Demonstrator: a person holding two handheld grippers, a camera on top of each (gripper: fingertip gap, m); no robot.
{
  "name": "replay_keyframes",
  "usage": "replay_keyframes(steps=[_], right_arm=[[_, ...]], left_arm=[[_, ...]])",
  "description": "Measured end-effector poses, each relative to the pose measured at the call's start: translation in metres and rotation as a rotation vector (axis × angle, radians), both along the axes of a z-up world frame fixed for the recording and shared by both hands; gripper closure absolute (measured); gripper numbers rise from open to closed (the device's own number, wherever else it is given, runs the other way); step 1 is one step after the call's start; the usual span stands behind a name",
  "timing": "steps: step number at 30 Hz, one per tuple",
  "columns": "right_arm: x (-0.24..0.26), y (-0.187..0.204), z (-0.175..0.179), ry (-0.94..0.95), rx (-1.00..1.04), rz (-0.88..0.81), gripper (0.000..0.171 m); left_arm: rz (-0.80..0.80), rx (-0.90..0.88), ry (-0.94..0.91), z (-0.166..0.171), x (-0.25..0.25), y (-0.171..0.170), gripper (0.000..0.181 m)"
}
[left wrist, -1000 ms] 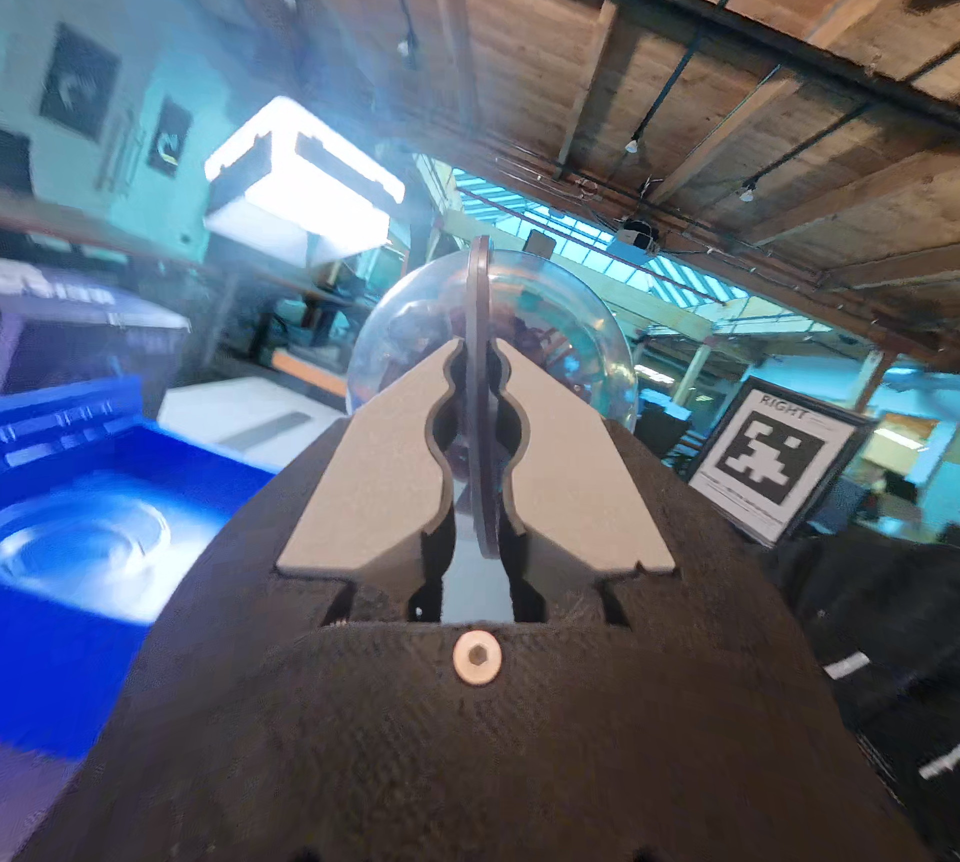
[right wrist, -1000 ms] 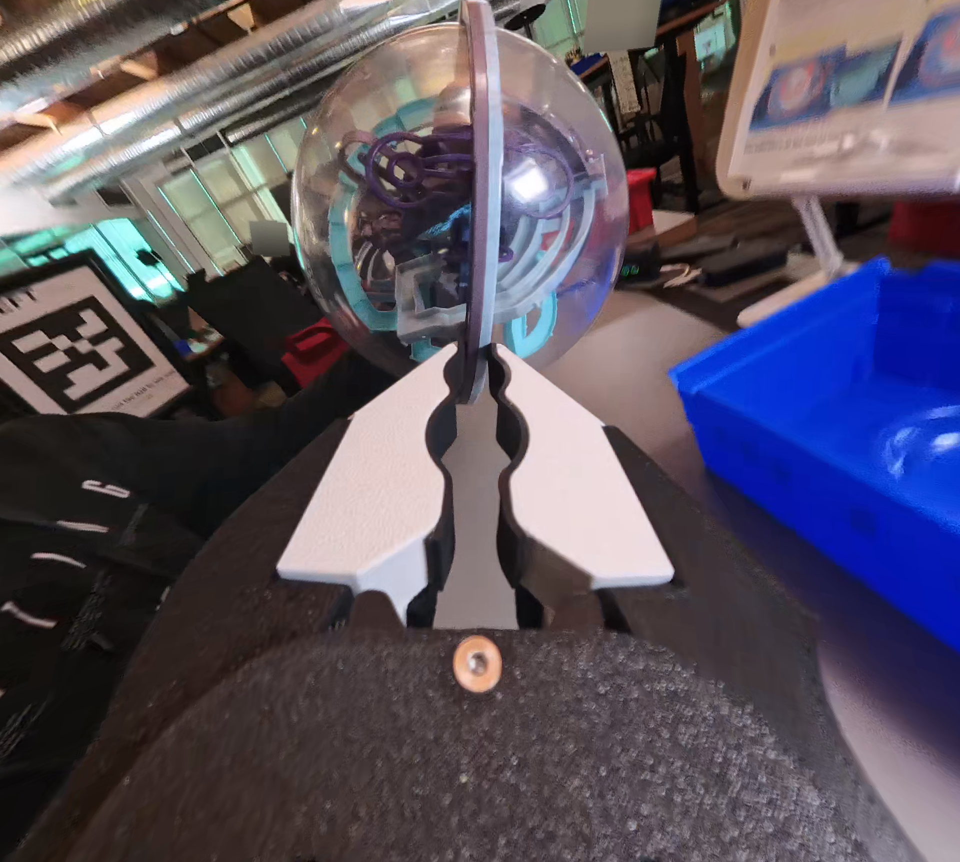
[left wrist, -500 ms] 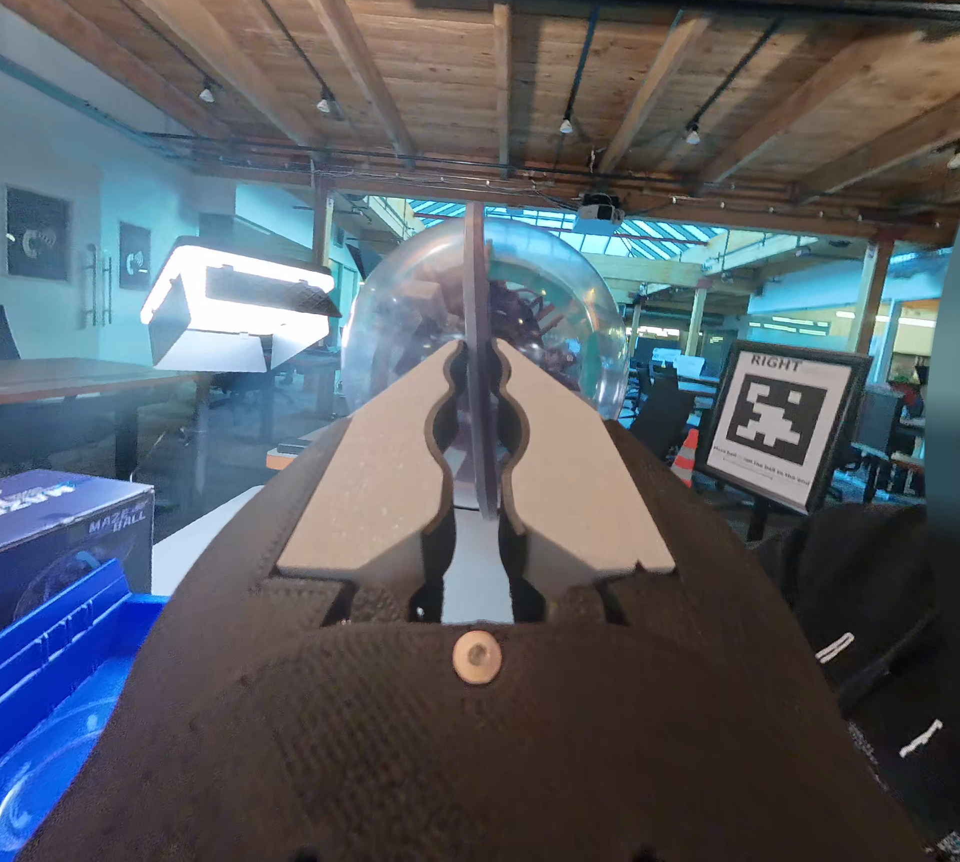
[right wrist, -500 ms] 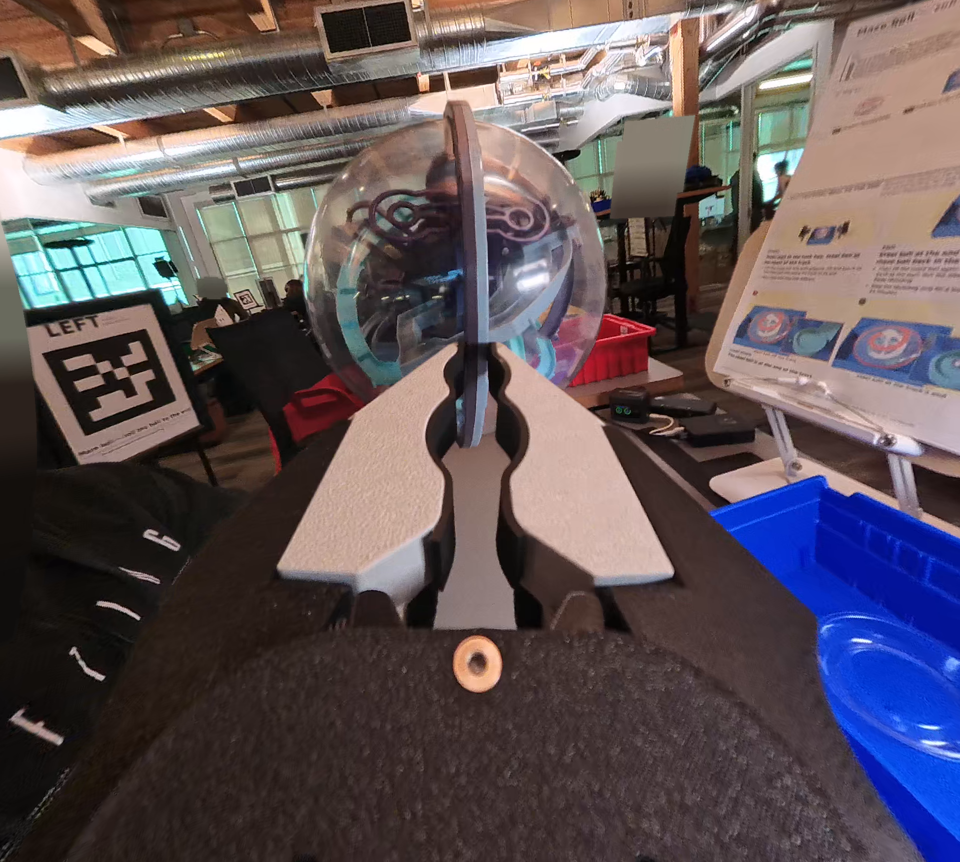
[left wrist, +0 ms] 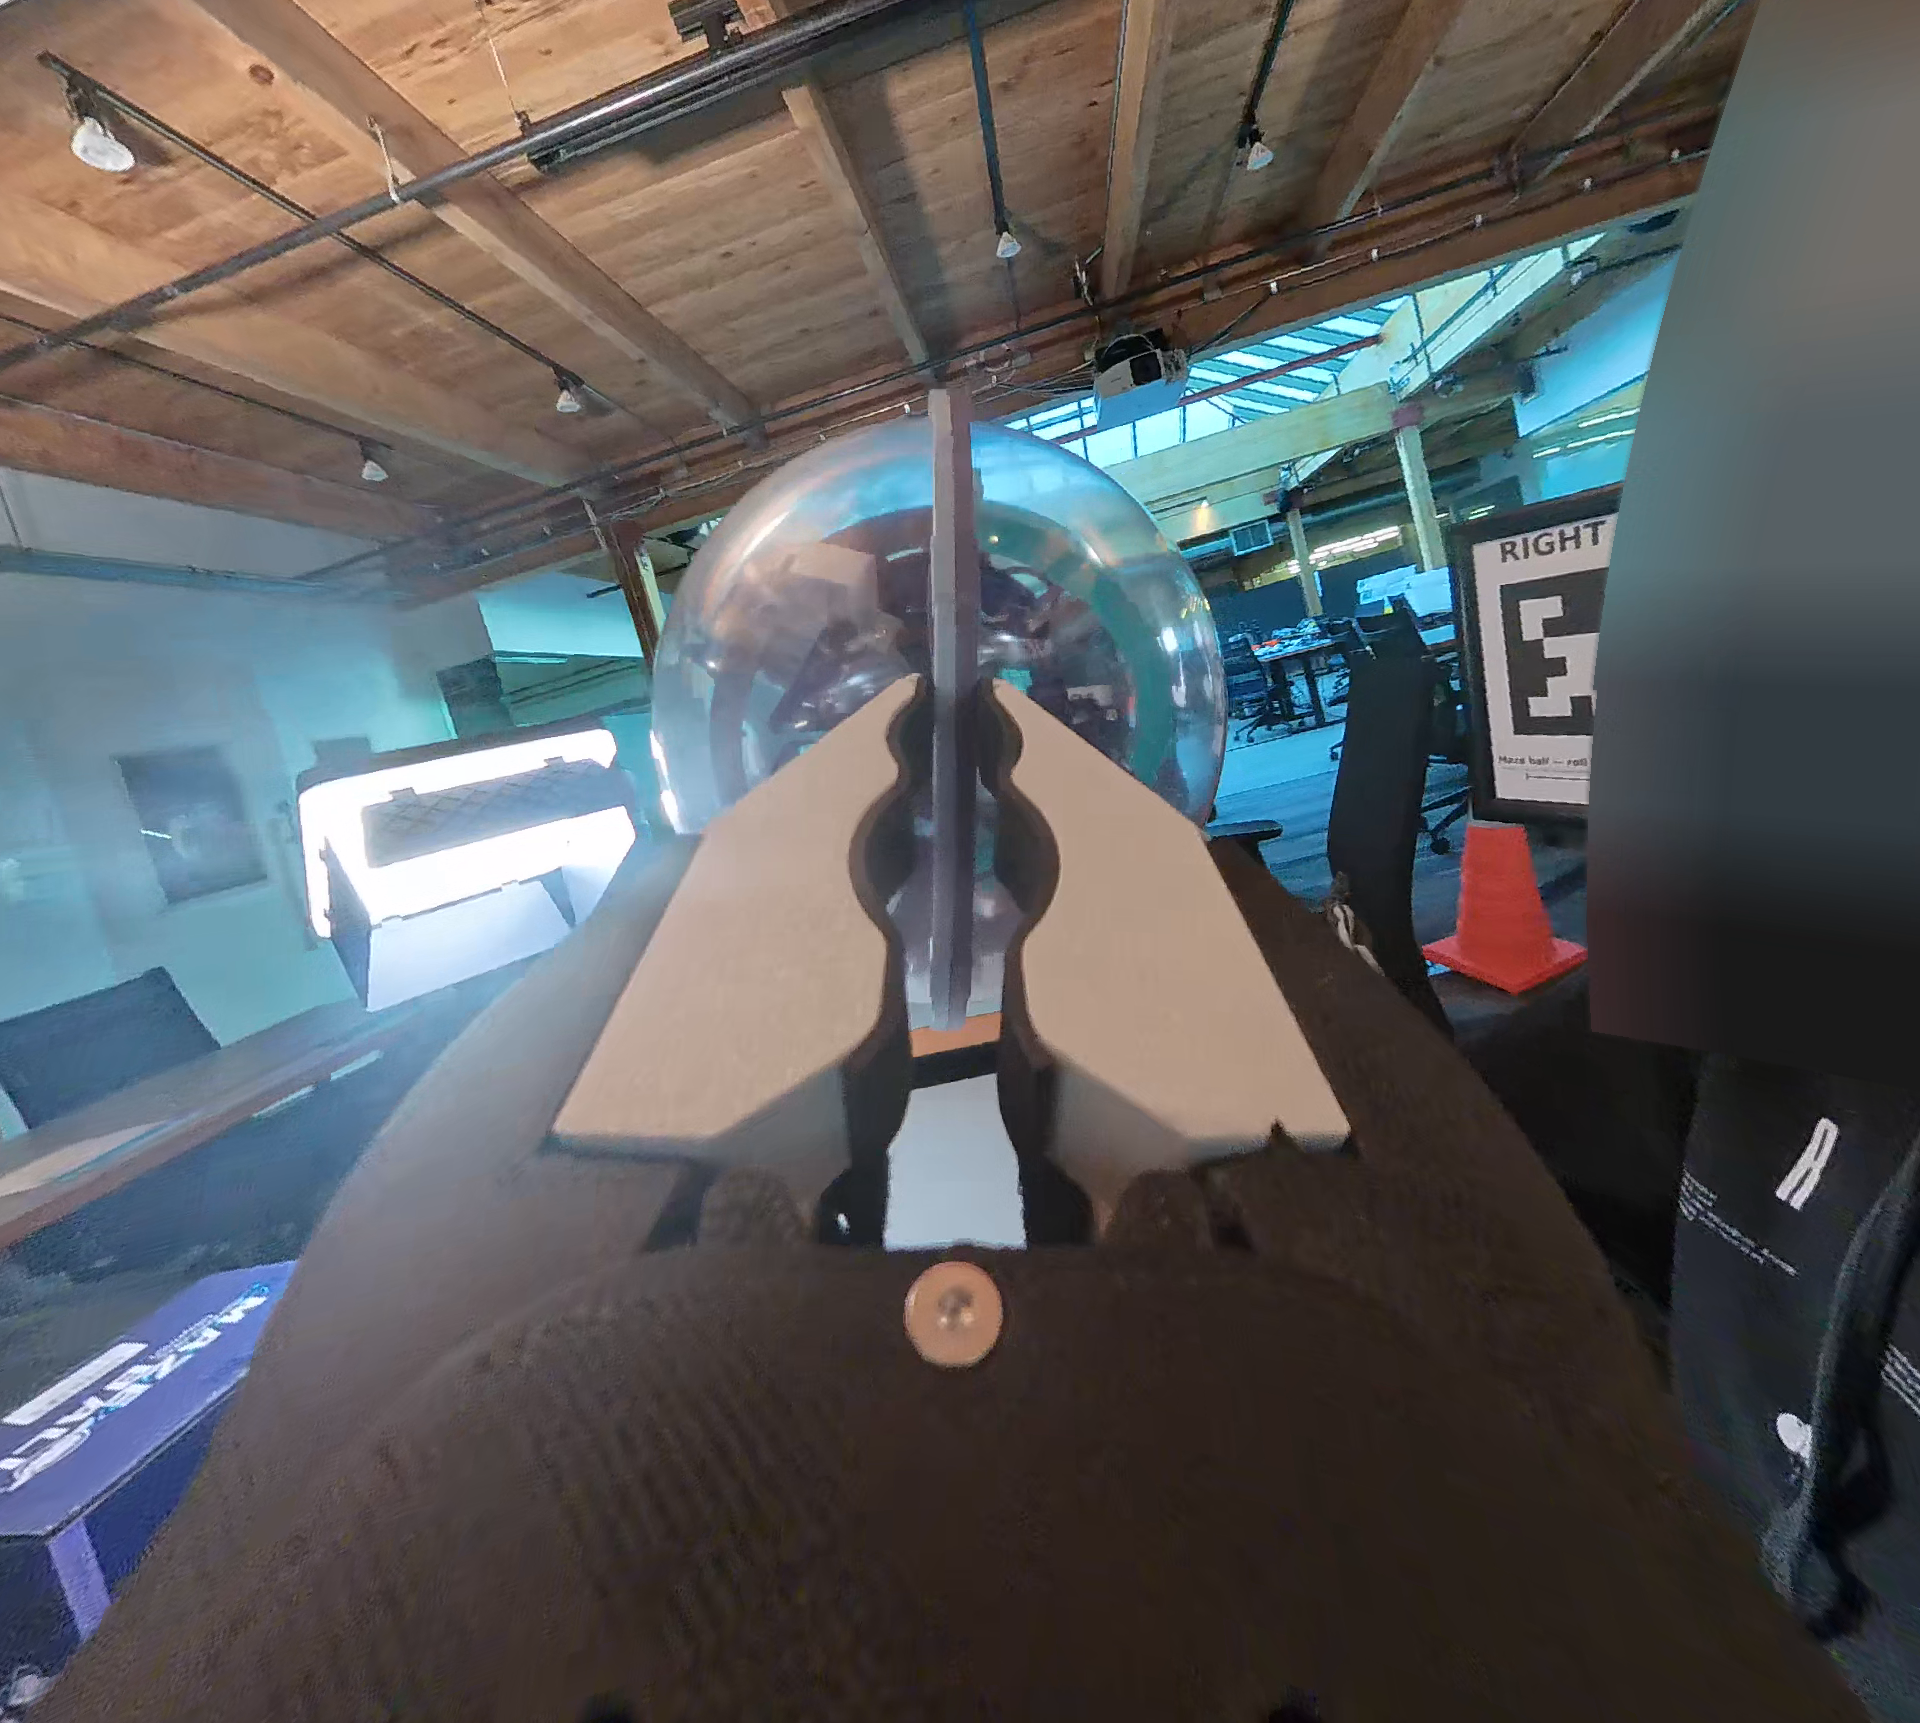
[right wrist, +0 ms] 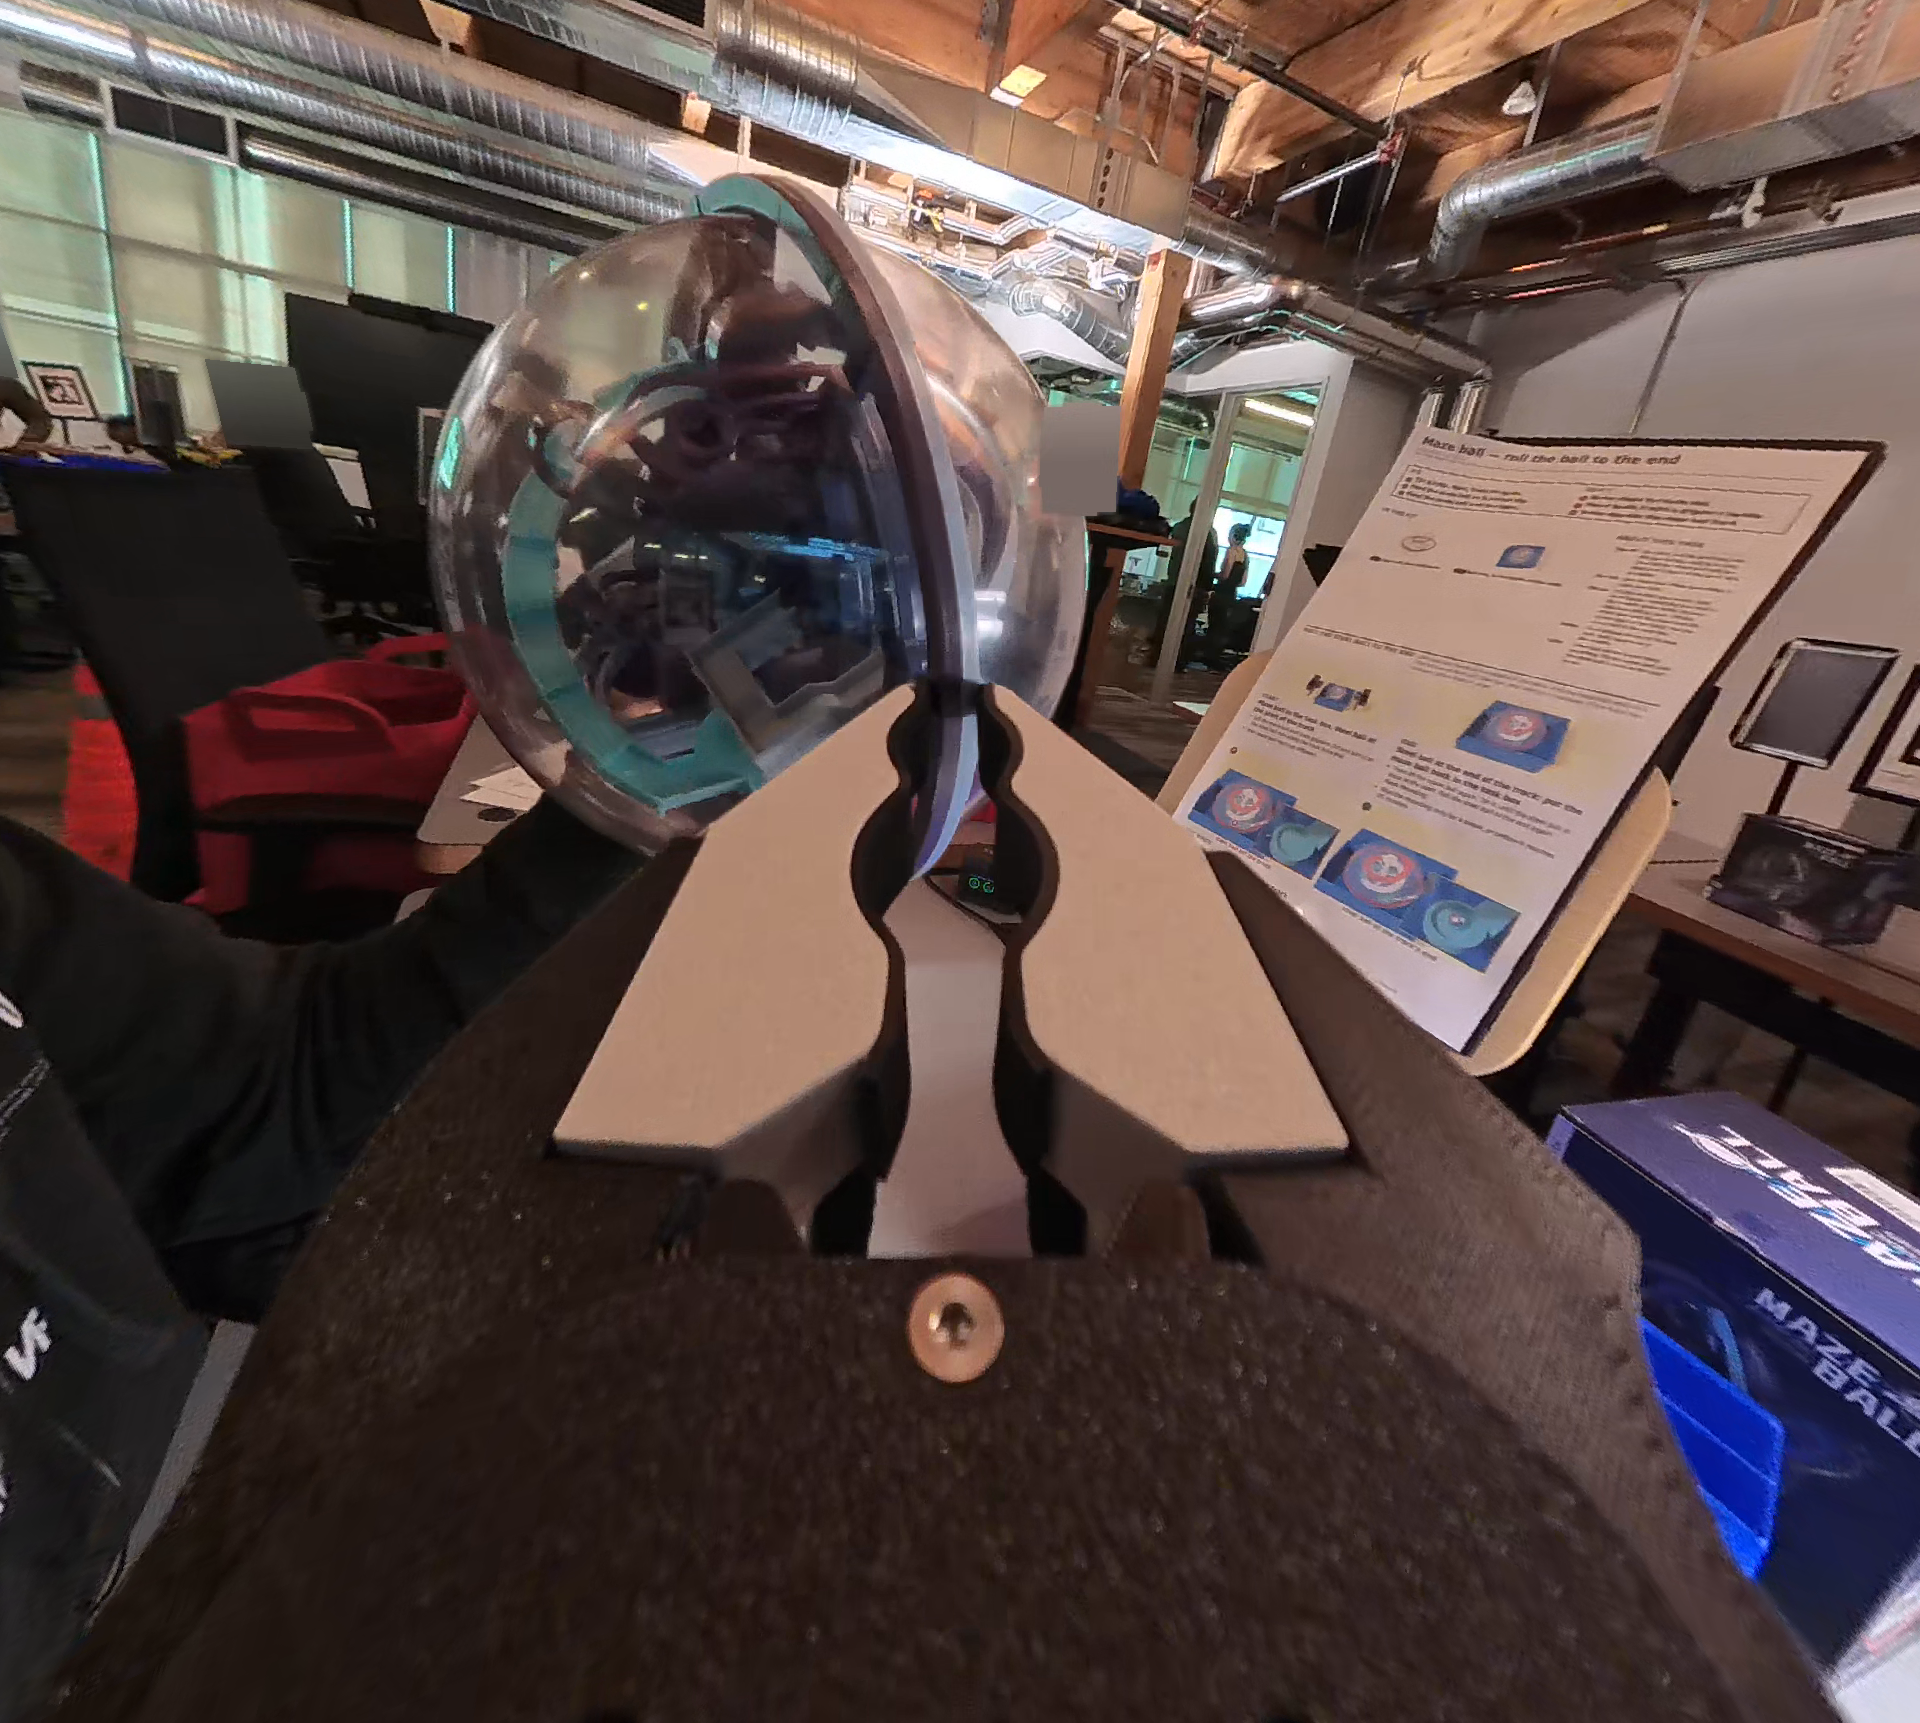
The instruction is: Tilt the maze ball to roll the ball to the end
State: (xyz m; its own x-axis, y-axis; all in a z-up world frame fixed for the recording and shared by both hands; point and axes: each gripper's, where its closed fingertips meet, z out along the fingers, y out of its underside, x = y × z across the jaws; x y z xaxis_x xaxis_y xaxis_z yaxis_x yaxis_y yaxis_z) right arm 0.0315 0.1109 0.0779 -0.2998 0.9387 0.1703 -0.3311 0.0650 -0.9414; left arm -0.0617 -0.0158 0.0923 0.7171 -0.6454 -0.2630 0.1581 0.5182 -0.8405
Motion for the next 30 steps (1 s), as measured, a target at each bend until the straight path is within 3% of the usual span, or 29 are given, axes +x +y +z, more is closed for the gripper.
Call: replay_keyframes(steps=[7, 21, 26, 30], right_arm=[[-0.009, 0.016, 0.0, 0.02, -0.056, -0.075, 0.17], [-0.02, 0.033, -0.015, -0.066, -0.196, 0.005, 0.171], [-0.04, 0.052, -0.047, -0.178, -0.32, 0.049, 0.171], [-0.054, 0.062, -0.097, -0.297, -0.43, 0.073, 0.171]], left_arm=[[0.016, 0.0, 0.014, -0.002, 0.008, 0.002, 0.174], [-0.129, -0.33, -0.407, -0.023, -0.05, 0.056, 0.175], [-0.185, -0.475, -0.596, -0.052, -0.073, 0.08, 0.175], [-0.163, -0.618, -0.7, -0.108, -0.084, 0.089, 0.176]])
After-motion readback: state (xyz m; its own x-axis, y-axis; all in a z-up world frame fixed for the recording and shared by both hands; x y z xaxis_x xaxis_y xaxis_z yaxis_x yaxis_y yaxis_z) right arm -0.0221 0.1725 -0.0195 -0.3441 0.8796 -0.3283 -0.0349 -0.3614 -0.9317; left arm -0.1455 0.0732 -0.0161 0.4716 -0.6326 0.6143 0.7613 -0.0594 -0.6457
